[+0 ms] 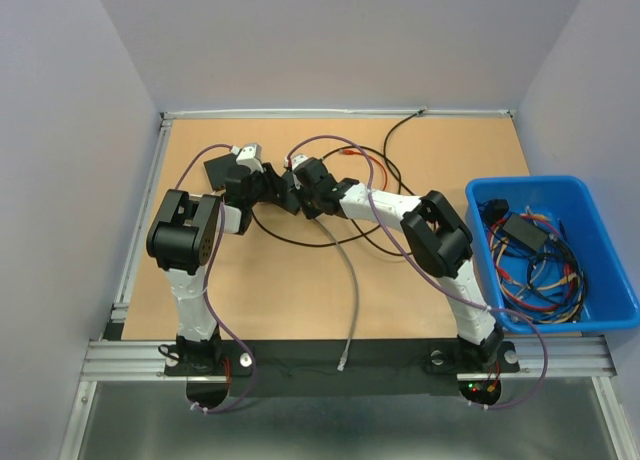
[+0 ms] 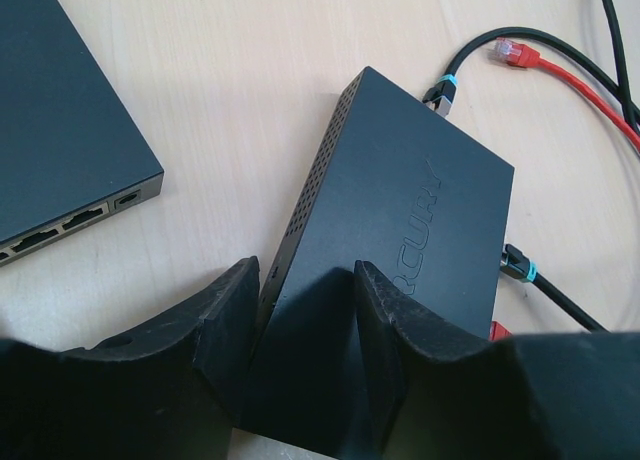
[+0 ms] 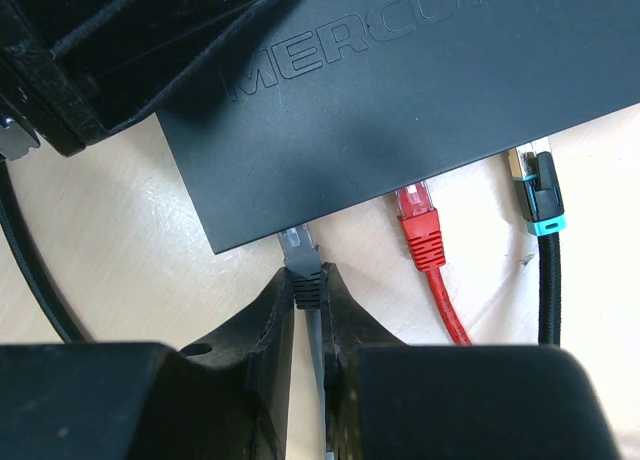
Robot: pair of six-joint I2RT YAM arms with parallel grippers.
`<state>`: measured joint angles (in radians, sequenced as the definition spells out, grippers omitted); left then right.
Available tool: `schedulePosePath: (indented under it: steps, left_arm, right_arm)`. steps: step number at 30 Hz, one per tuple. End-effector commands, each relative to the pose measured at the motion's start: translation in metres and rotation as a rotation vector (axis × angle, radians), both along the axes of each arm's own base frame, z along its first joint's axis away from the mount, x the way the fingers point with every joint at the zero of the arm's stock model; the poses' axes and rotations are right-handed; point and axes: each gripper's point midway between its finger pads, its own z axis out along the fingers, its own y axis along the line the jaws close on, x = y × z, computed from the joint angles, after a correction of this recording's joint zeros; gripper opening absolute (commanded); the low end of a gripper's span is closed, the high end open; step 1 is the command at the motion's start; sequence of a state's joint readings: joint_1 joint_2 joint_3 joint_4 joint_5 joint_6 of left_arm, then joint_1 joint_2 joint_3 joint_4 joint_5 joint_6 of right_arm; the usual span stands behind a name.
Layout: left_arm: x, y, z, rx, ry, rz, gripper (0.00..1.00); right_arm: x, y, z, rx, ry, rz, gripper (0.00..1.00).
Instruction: Insert the plug into the switch port
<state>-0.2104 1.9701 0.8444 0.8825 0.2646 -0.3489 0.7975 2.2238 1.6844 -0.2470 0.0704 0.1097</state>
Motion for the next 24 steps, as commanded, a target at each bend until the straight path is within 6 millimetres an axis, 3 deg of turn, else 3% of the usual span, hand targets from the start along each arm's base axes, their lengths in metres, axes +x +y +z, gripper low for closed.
schedulePosePath:
  steps: [1, 9, 24]
  left_arm:
    - [-0.13, -0.073, -0.077, -0.156, 0.503, -0.328, 0.52]
    - [-0.129, -0.073, -0.078, -0.156, 0.503, -0.323, 0.52]
    - [-0.129, -0.071, -0.075, -0.153, 0.495, -0.314, 0.52]
  right_arm:
    - [0.023, 0.086, 0.097, 0.417, -0.236, 0.095, 0.01]
    - [0.027, 0.09, 0.109, 0.428, -0.261, 0.102, 0.0]
    - [0.028, 0.088, 0.114, 0.428, -0.27, 0.094, 0.01]
